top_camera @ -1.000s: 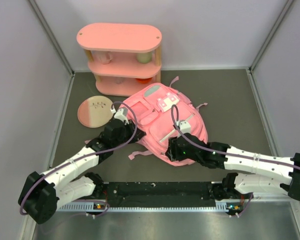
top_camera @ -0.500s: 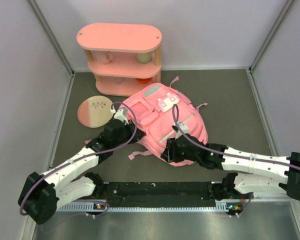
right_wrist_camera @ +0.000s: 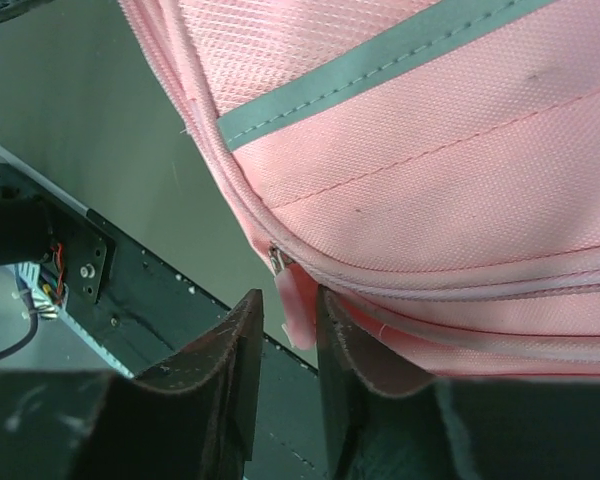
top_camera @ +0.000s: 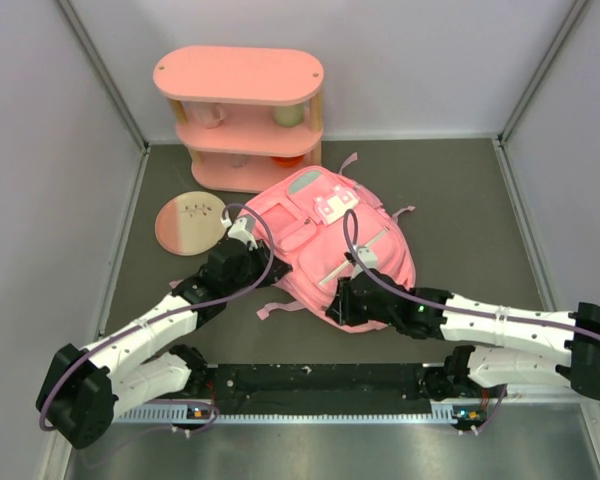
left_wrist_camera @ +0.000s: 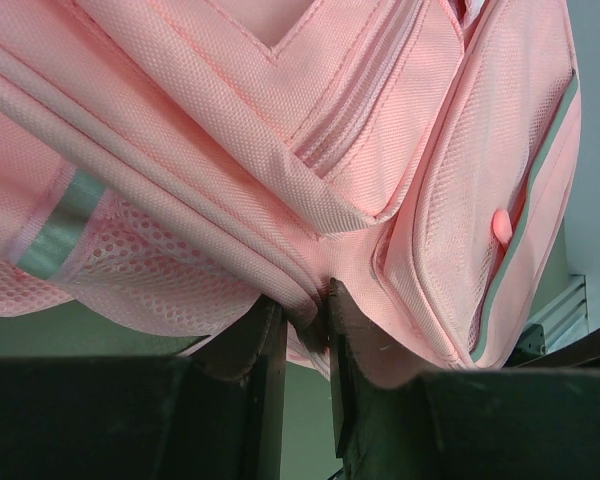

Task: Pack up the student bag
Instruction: Zip the student bag at the center of the board.

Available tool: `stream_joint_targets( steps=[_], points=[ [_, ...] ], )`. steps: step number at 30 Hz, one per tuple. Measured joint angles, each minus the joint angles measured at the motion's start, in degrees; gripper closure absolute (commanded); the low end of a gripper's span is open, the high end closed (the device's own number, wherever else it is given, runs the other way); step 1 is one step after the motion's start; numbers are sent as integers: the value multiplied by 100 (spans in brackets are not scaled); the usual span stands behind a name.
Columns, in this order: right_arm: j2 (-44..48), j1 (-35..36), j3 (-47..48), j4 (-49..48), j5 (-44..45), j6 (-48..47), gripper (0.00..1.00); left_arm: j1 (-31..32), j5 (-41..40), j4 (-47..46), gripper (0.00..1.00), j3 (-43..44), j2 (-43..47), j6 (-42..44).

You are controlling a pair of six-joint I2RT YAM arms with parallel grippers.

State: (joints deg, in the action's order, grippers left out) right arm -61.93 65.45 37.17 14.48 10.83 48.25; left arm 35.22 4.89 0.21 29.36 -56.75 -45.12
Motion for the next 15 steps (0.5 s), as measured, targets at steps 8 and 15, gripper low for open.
stream_joint_targets(
  steps=[8,15],
  points=[
    [-256,0,35,24,-22,-201,74,0,4,0,100,-2,0,-17],
    [-494,0,214,157,-4,-361,97,0,4,0,100,-2,0,-17]
  ],
)
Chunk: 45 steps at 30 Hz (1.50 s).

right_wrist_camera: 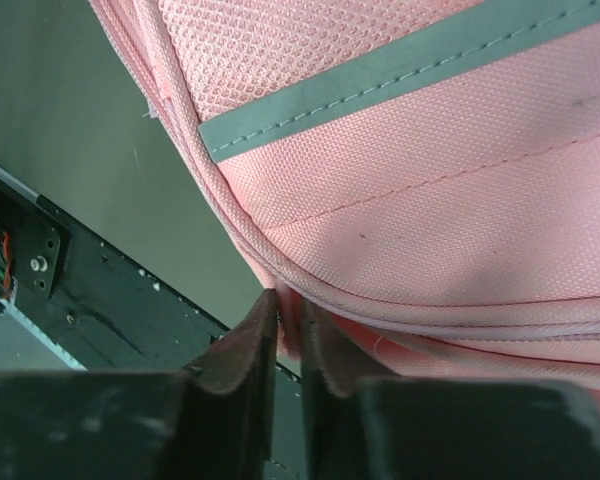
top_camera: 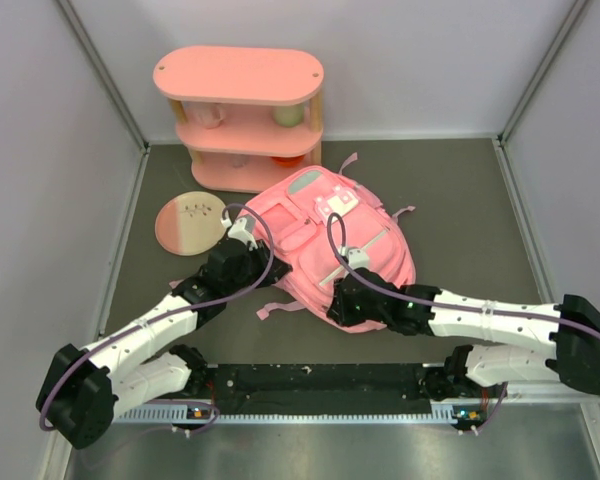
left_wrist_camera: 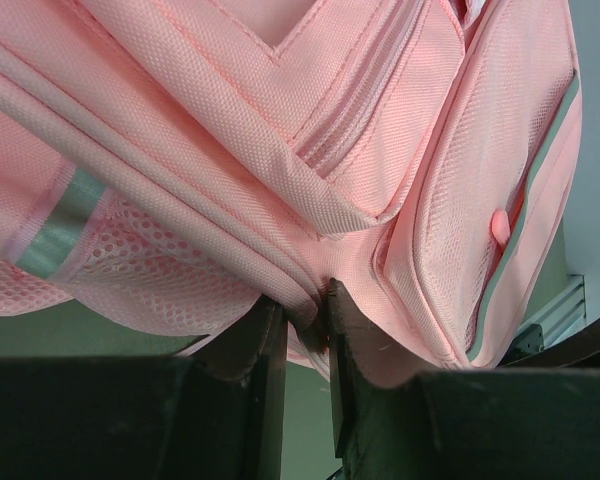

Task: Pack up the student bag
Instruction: Zip the student bag at the center of the board.

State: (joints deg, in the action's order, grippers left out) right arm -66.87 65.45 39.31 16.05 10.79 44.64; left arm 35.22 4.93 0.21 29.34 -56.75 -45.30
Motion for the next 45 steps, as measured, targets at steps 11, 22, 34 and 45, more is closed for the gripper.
stream_joint_targets(
  steps=[11,22,34,45],
  points=[
    [72,0,136,278,-24,-267,100,0,-2,0,100,0,0,0],
    [468,2,387,1191,26,-511,100,-22,44,140,100,79,-4,70],
    [1027,2,-114,1346,273,-302,100,-450,756,682,100,710,-557,673],
    [938,229,-179,669,328,-153,100,-1445,2551,1281,26,2044,-2017,1646]
  ],
)
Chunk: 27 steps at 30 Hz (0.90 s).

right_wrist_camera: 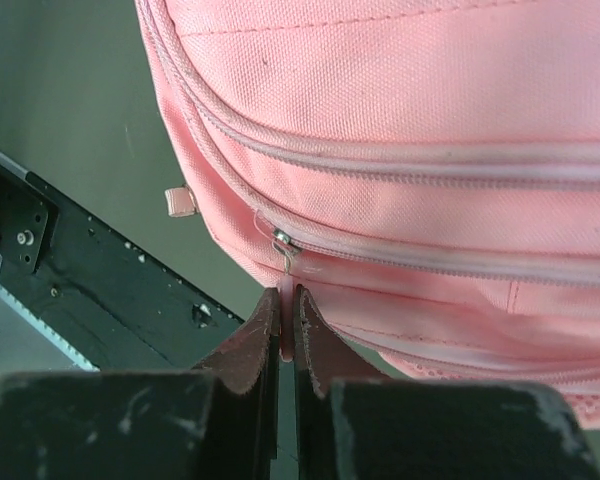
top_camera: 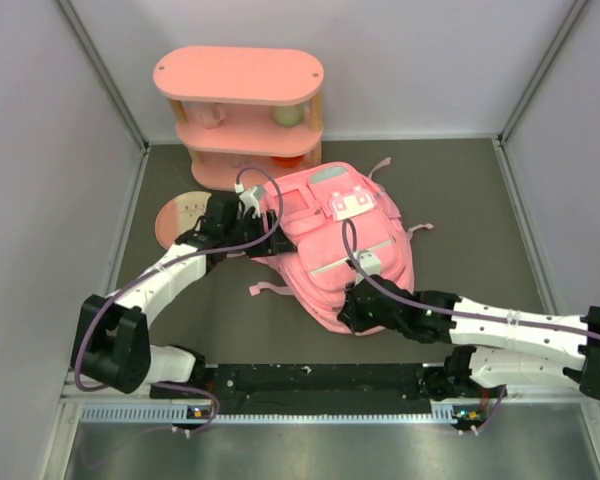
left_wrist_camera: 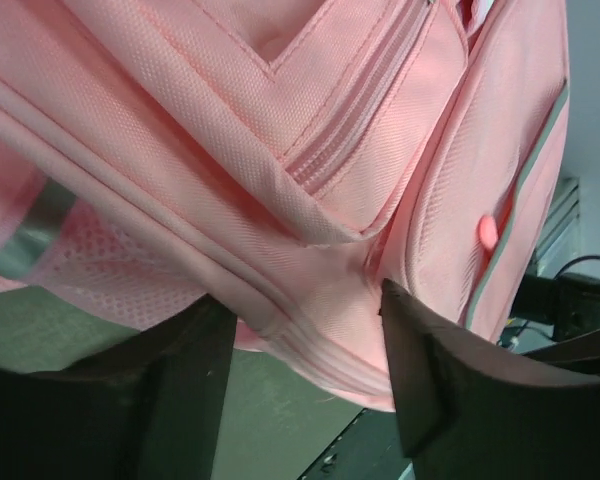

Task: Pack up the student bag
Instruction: Zip the student bag at the center of the board.

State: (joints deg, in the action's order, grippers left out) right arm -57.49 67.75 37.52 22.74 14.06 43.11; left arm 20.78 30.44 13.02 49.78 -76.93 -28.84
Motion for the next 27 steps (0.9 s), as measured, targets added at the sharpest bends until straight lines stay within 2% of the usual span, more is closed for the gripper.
stream_joint_targets(
  steps=[1,2,3,9,12,16,19,22,27],
  points=[
    [-98,35,2,-61,-17,13,100,-15,31,-103,15,-87,42,-9],
    [-188,57,7,-109,-28,20,100,-22,42,-166,10,-186,120,-2],
    [-293,79,9,-160,-33,35,100,-24,13,-275,1,-369,293,-37],
    [-525,85,9,-310,2,142,100,-26,-330,-227,1,-1561,2205,-487],
    [-518,85,9,-313,24,173,100,-11,-522,-431,1,-2295,3185,-999],
    [-452,90,-2,-313,26,225,100,186,-789,-634,1,-3270,4037,-1812],
    [-396,90,-4,-328,26,271,100,485,-1093,-911,1,-3727,4400,-2409],
    [-365,90,-4,-330,26,313,100,857,-1438,-1268,1,-3792,4387,-2780],
    [-319,90,-72,-378,31,367,100,1604,-2044,-2184,3,-3790,3709,-3296]
  ],
)
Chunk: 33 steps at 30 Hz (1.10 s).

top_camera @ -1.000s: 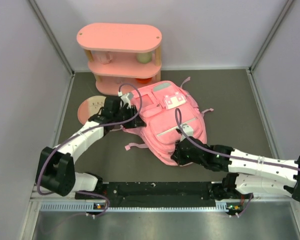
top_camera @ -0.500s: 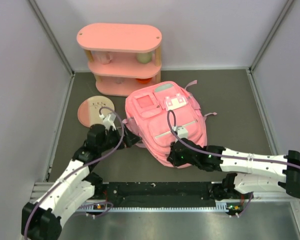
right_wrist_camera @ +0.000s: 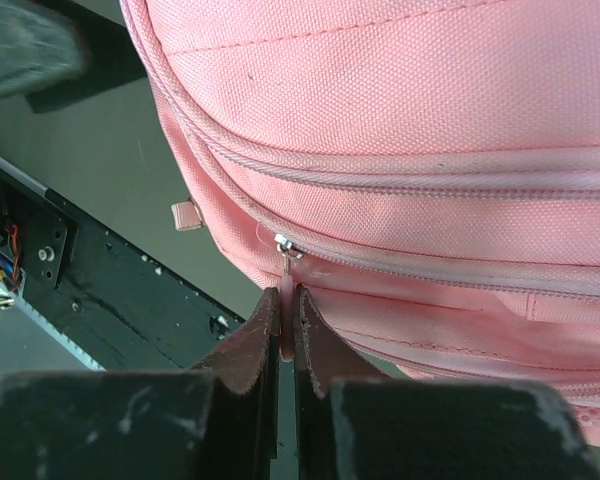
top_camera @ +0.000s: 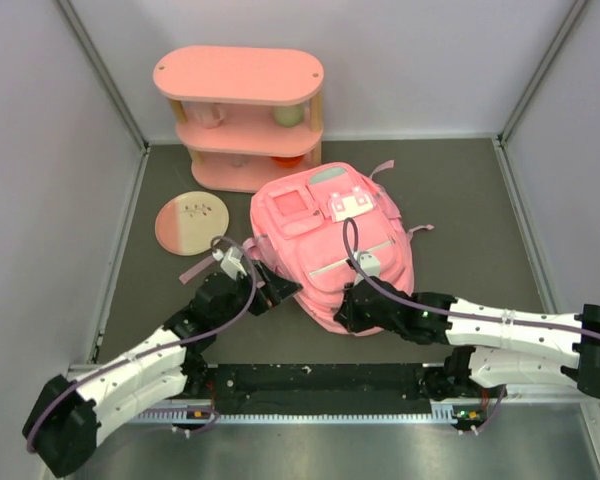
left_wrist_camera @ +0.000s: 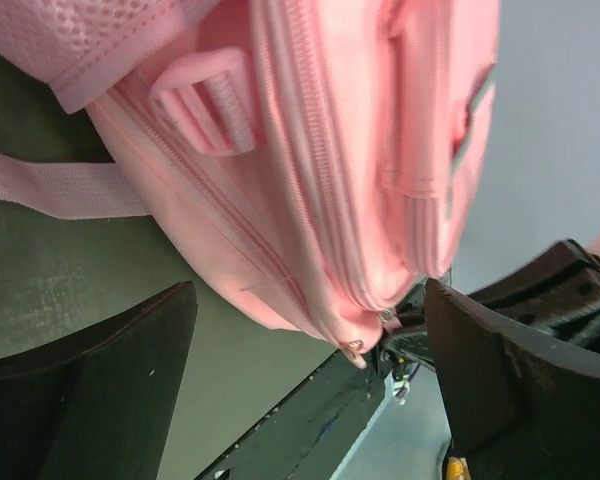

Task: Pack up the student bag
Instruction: Zip the student bag at the center of the board.

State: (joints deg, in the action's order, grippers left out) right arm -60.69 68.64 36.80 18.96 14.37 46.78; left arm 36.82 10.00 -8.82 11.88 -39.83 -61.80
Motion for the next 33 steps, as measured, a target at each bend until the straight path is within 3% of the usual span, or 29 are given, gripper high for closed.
stream_joint_targets(
  steps=[1,5,12,14,18,19,21,22,29,33],
  points=[
    [42,0,-22,-13,2,20,100,122,-103,-170,4,2,-188,-109],
    [251,0,-127,-48,28,92,100,472,-417,-675,26,4,-1003,-483],
    [487,0,-267,-68,61,190,100,708,-693,-1727,28,13,-1834,-807],
    [501,0,-267,-66,61,210,100,717,-732,-1906,33,37,-1958,-850],
    [520,0,-286,-68,85,251,100,726,-726,-2035,64,168,-2166,-896],
    [520,0,-306,-81,94,251,100,739,-713,-2072,78,223,-2232,-896],
    [520,0,-317,-74,111,251,100,752,-691,-2114,97,310,-2341,-901],
    [518,0,-317,-76,120,247,100,752,-680,-2107,100,348,-2378,-905],
    [507,0,-317,-52,166,223,100,673,-577,-1167,100,774,-2227,-466],
    [507,0,-317,-31,164,166,100,271,-197,-492,100,883,-1836,122]
  ],
)
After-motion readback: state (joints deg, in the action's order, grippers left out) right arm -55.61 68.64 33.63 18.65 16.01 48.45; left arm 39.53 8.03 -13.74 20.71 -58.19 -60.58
